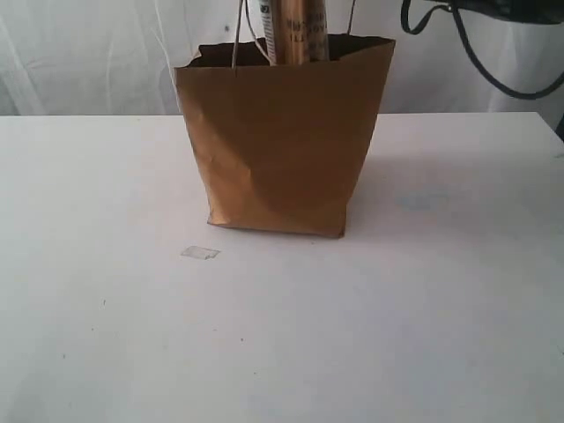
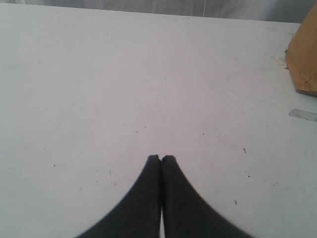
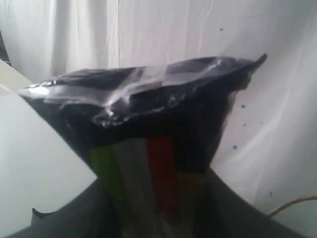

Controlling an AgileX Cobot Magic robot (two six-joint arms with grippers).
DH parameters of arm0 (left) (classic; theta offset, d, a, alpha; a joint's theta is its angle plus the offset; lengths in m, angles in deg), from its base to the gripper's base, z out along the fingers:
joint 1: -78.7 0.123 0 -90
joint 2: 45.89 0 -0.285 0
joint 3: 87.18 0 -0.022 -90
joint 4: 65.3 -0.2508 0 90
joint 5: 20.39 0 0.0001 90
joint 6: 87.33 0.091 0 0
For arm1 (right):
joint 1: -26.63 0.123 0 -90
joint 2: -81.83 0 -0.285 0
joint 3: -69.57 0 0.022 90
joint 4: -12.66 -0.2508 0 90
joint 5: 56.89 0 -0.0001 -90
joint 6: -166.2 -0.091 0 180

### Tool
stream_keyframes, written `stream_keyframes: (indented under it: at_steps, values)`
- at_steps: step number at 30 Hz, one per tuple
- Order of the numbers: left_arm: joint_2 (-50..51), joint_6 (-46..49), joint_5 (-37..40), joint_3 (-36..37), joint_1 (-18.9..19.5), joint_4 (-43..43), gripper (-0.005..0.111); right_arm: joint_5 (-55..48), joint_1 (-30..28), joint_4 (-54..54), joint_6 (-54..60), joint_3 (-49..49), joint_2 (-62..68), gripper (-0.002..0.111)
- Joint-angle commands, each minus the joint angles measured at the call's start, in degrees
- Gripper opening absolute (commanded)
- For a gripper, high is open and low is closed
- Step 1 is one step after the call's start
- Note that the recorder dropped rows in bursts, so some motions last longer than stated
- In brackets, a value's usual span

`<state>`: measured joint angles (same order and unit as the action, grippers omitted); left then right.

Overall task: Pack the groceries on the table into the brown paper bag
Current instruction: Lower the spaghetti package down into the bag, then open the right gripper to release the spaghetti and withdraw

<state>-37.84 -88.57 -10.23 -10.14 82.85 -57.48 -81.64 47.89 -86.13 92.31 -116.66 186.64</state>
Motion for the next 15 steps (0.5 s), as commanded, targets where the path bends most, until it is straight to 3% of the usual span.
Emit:
stream_keyframes:
  at_steps: [1,6,15]
  values:
    - [-0.27,-0.01,0.14,0.18,-0.30,0.65,0.000,-3.93,0.09,-1.16,-1.42,0.22,1.85,0.000]
    - [-0.27,-0.01,0.14,0.18,-0.30,0.65,0.000,-8.16,0.09,-1.16,-0.71,0.22,2.03,0.002]
    - [-0.27,-0.01,0.14,0.18,-0.30,0.65,0.000,-1.50,0.09,-1.16,1.83,0.22,2.30,0.026]
